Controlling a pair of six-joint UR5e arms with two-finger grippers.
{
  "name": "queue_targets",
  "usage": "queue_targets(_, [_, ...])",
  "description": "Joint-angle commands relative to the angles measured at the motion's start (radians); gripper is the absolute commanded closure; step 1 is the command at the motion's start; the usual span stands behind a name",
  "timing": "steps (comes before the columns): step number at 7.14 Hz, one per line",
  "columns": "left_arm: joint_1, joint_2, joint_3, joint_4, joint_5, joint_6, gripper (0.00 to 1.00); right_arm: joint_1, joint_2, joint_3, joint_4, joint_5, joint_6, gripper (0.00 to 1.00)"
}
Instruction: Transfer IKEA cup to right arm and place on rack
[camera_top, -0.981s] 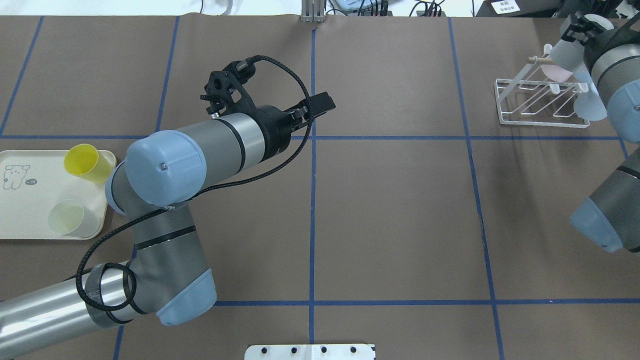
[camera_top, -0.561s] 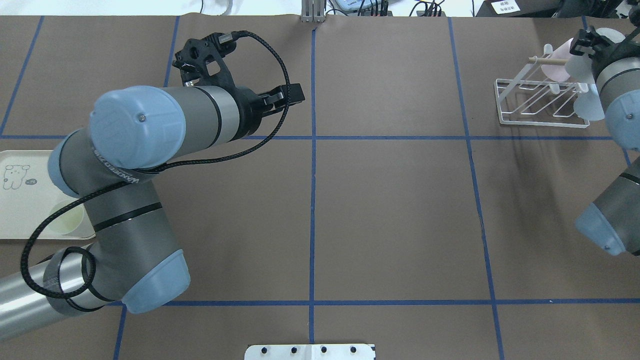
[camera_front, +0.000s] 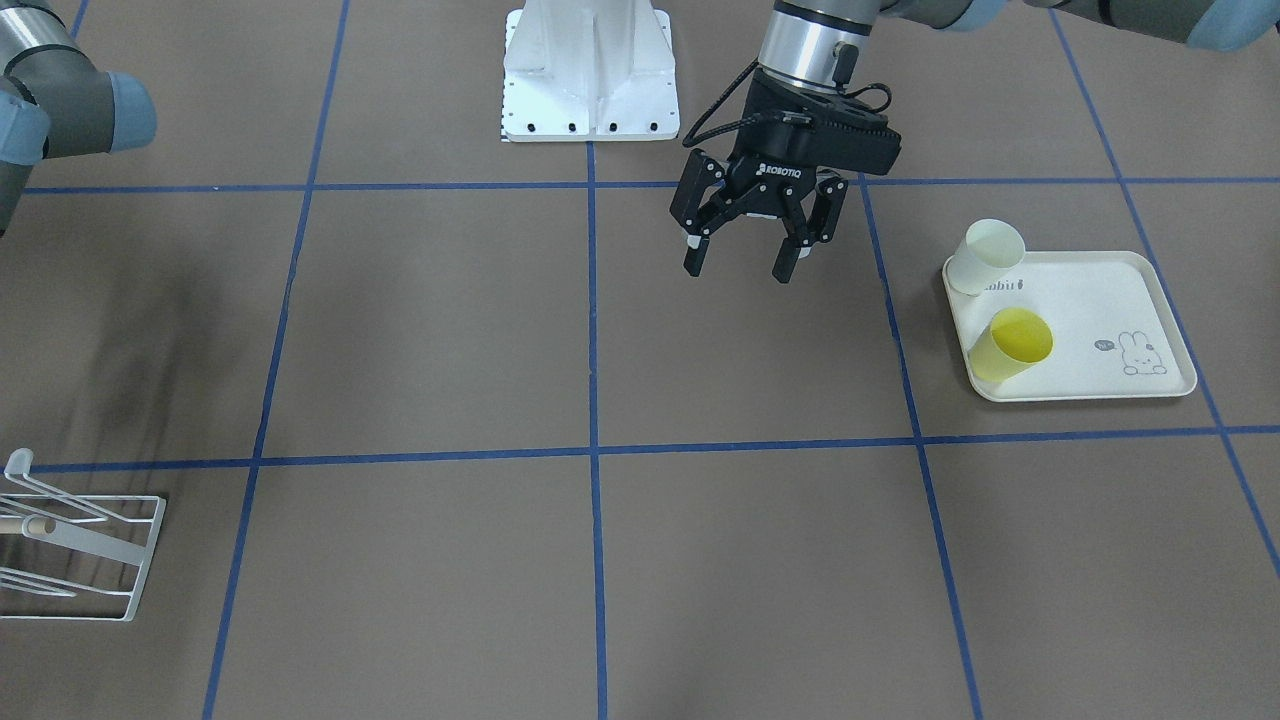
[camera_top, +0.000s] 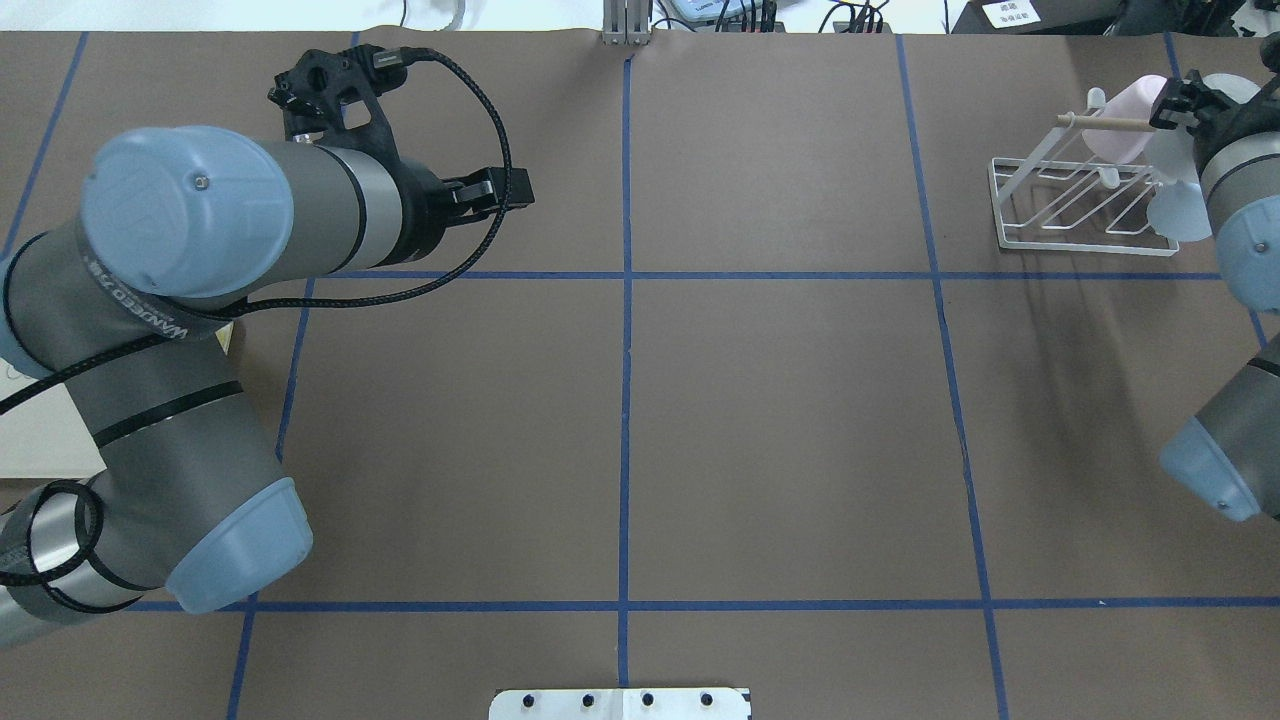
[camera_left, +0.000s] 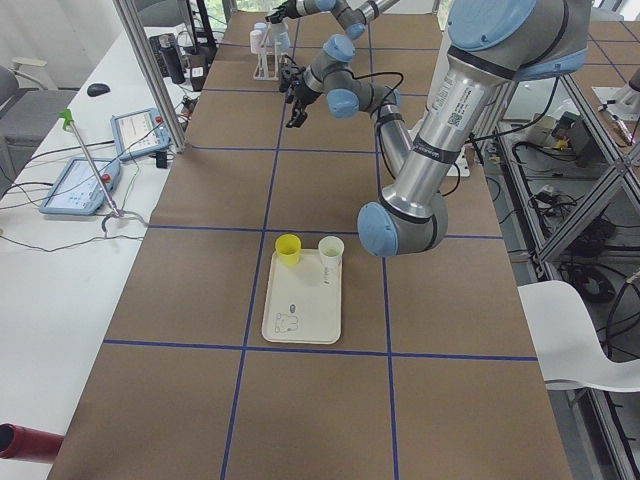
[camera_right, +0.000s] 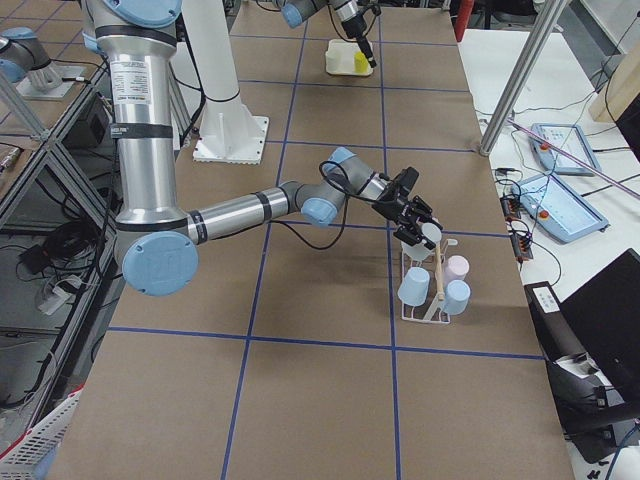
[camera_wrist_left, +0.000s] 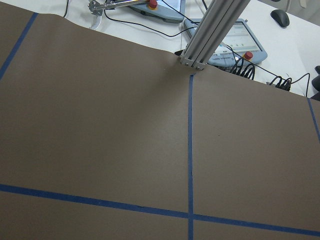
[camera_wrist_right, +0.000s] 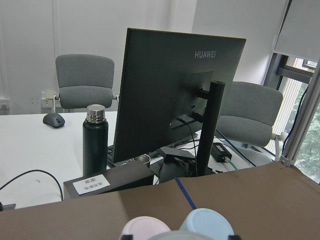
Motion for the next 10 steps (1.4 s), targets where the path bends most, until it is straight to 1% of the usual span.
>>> queue_targets(1, [-0.001, 0.001, -0.001, -0.001, -0.002, 0.001, 0.00, -0.007, 0.007, -0.034, 0.001, 0.001, 0.000, 1.00])
queue_targets(5, [-0.001, 0.003, -0.001, -0.001, -0.004, -0.001, 0.00, -0.022, 0.030, -0.039, 0.001, -0.002, 0.000, 1.00])
queue_targets(10, [0.001, 0.003, -0.001, -0.001, -0.004, -0.010, 0.00, -0.036, 0.029, -0.060, 0.001, -0.001, 0.001, 1.00])
